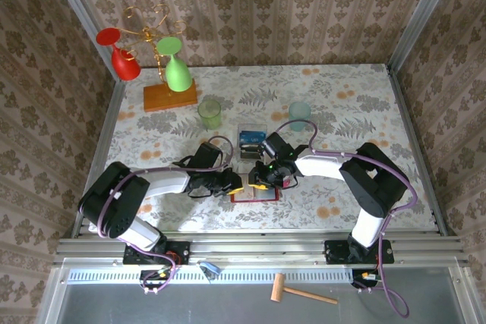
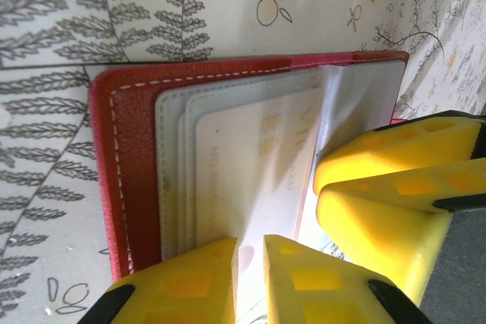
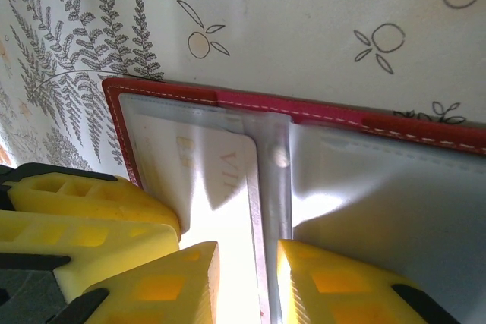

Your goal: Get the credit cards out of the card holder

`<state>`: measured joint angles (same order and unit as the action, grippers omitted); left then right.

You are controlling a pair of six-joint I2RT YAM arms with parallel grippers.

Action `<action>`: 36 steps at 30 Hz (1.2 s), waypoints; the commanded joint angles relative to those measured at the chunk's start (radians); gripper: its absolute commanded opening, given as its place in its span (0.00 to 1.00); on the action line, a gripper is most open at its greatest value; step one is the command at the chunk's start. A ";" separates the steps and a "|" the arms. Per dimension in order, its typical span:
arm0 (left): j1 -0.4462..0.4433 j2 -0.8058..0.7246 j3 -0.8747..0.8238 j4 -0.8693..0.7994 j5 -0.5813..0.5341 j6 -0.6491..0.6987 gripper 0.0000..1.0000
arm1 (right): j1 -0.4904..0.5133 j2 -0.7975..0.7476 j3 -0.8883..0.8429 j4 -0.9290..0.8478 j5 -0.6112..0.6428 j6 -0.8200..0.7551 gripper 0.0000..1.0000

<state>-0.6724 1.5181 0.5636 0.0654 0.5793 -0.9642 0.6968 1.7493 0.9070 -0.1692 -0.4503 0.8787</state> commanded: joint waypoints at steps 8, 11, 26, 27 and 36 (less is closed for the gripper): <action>0.016 -0.114 0.015 -0.098 -0.074 0.057 0.14 | 0.005 -0.035 0.007 0.021 -0.025 0.013 0.24; 0.020 -0.110 0.006 -0.105 -0.073 0.064 0.13 | 0.007 -0.019 -0.001 0.063 -0.051 0.033 0.24; 0.022 -0.046 -0.024 -0.055 -0.045 0.055 0.11 | 0.007 0.013 -0.013 0.047 -0.031 0.033 0.25; 0.022 -0.043 -0.024 -0.055 -0.045 0.054 0.11 | 0.007 0.012 -0.013 0.043 -0.029 0.031 0.25; 0.023 -0.029 -0.025 -0.072 -0.052 0.062 0.11 | 0.007 0.030 -0.011 0.029 -0.025 0.025 0.26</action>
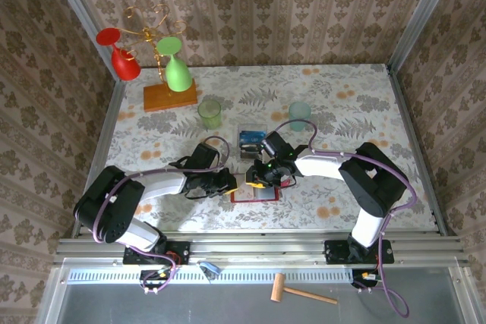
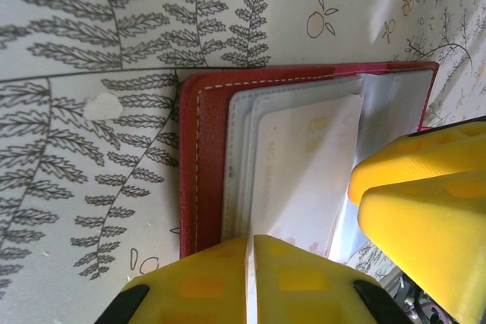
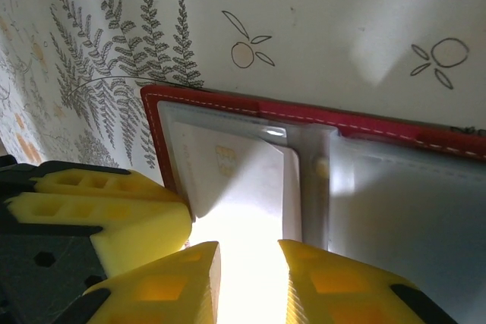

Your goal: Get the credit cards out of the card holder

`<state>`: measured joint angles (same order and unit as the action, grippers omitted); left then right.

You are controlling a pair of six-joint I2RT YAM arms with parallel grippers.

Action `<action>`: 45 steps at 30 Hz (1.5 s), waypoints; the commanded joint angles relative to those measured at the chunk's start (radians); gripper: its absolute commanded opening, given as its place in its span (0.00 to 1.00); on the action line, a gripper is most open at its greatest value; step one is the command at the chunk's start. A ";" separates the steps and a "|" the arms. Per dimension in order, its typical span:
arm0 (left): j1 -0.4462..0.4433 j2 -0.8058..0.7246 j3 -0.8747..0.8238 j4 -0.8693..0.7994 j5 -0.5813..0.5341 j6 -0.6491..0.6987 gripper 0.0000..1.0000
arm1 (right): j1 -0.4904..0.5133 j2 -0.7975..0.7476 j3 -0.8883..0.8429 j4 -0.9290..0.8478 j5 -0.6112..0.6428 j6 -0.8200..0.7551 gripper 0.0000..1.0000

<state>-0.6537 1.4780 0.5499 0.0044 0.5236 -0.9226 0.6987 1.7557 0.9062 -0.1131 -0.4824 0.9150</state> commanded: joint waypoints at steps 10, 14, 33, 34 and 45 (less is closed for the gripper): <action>0.003 0.015 -0.013 -0.021 0.001 0.023 0.11 | 0.006 0.023 -0.013 -0.061 0.036 -0.027 0.27; 0.003 0.021 -0.018 -0.024 0.002 0.022 0.11 | 0.007 0.023 -0.006 -0.080 0.057 -0.038 0.27; 0.004 0.007 -0.028 -0.031 -0.002 0.023 0.11 | 0.003 0.016 0.027 -0.143 0.100 -0.076 0.27; 0.004 0.006 -0.030 -0.031 -0.002 0.022 0.11 | 0.005 0.013 0.027 -0.143 0.102 -0.076 0.27; 0.004 -0.003 -0.033 -0.032 -0.004 0.021 0.11 | 0.002 0.010 0.049 -0.166 0.107 -0.097 0.27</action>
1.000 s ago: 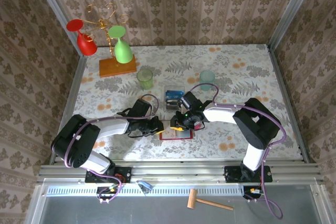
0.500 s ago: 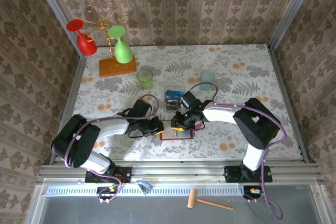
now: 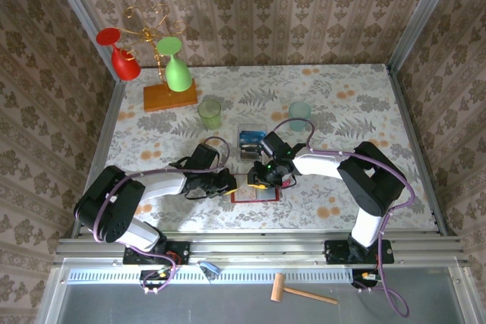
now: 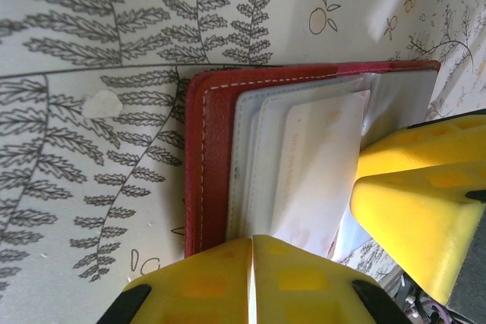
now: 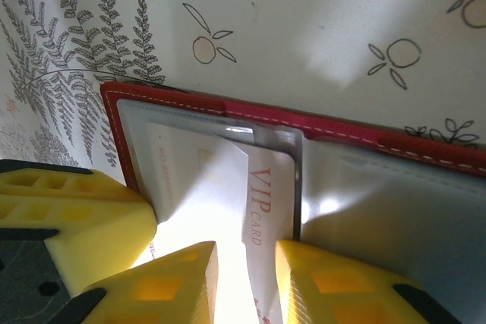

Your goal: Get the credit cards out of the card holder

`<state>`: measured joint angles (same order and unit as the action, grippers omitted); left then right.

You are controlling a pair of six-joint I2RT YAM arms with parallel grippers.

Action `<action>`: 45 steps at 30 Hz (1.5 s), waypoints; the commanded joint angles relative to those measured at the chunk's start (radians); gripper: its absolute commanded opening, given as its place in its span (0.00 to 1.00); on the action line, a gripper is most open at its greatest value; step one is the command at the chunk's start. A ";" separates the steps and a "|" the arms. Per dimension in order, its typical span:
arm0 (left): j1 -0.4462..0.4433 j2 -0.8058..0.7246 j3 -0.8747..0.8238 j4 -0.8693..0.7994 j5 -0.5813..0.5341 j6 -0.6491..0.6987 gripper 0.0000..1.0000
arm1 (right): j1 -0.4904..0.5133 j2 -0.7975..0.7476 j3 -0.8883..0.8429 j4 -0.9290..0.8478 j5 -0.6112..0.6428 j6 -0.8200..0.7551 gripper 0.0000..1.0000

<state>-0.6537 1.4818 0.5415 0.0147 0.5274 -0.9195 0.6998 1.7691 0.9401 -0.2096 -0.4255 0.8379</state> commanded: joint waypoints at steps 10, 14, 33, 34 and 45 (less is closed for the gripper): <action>0.005 -0.009 -0.017 -0.049 -0.010 0.020 0.11 | 0.001 -0.014 0.029 -0.093 0.054 -0.033 0.27; 0.003 -0.015 -0.009 -0.058 -0.012 0.021 0.11 | 0.001 -0.022 0.031 -0.095 0.051 -0.031 0.27; 0.002 -0.038 0.131 -0.160 -0.016 0.053 0.12 | -0.003 -0.090 0.016 -0.104 0.055 -0.024 0.27; -0.004 -0.032 0.137 -0.160 -0.015 0.055 0.12 | -0.006 -0.092 0.012 -0.098 0.050 -0.021 0.27; -0.042 0.056 0.137 -0.149 -0.011 0.062 0.11 | -0.020 -0.071 -0.023 -0.001 -0.025 0.022 0.27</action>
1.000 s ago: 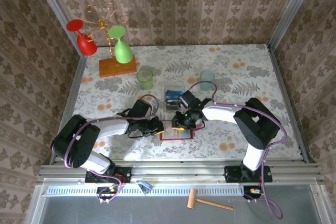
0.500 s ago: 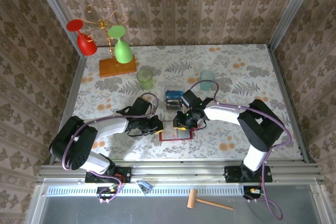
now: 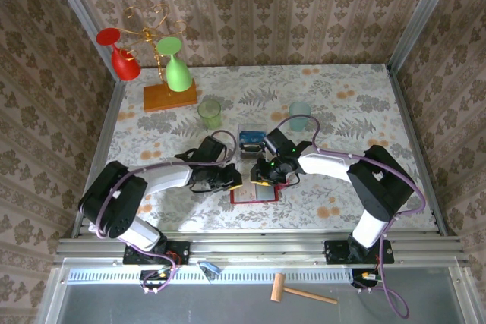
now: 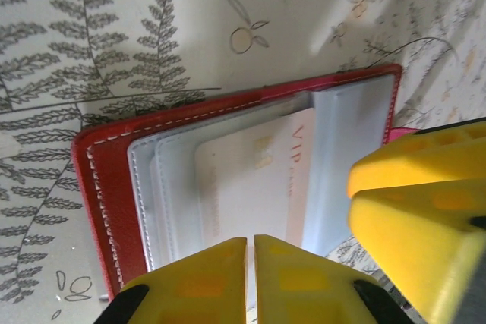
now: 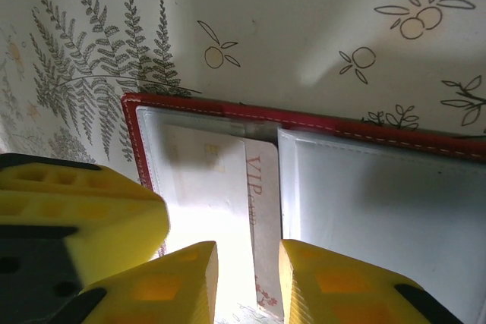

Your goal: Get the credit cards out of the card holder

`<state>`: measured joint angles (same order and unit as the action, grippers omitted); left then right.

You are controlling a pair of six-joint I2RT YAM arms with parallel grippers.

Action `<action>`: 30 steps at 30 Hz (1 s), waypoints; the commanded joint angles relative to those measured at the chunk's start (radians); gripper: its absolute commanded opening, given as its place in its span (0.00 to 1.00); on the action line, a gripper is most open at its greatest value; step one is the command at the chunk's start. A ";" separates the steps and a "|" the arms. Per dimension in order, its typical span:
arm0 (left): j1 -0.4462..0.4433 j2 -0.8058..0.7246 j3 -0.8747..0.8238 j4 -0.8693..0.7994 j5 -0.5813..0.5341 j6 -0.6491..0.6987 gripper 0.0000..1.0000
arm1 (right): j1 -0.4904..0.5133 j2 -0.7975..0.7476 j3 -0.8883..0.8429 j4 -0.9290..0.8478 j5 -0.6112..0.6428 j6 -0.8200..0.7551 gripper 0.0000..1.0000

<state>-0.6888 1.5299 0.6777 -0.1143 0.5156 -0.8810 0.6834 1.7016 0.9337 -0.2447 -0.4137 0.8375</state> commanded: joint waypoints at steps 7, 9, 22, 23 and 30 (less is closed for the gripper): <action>-0.007 0.004 -0.015 -0.076 -0.044 0.056 0.06 | -0.002 0.041 -0.030 0.110 -0.091 0.049 0.27; -0.006 0.003 -0.015 -0.086 -0.049 0.064 0.06 | -0.003 0.051 -0.031 0.118 -0.099 0.054 0.27; -0.007 0.004 -0.019 -0.088 -0.054 0.066 0.07 | -0.003 0.078 -0.029 0.091 -0.089 0.042 0.27; -0.007 0.004 -0.018 -0.089 -0.054 0.066 0.07 | -0.003 0.077 -0.026 0.081 -0.080 0.039 0.27; -0.007 -0.001 -0.020 -0.096 -0.056 0.069 0.07 | -0.003 0.067 -0.011 0.018 -0.034 0.009 0.27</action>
<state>-0.6926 1.5345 0.6746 -0.1722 0.4774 -0.8360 0.6834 1.7676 0.9127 -0.1589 -0.4938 0.8684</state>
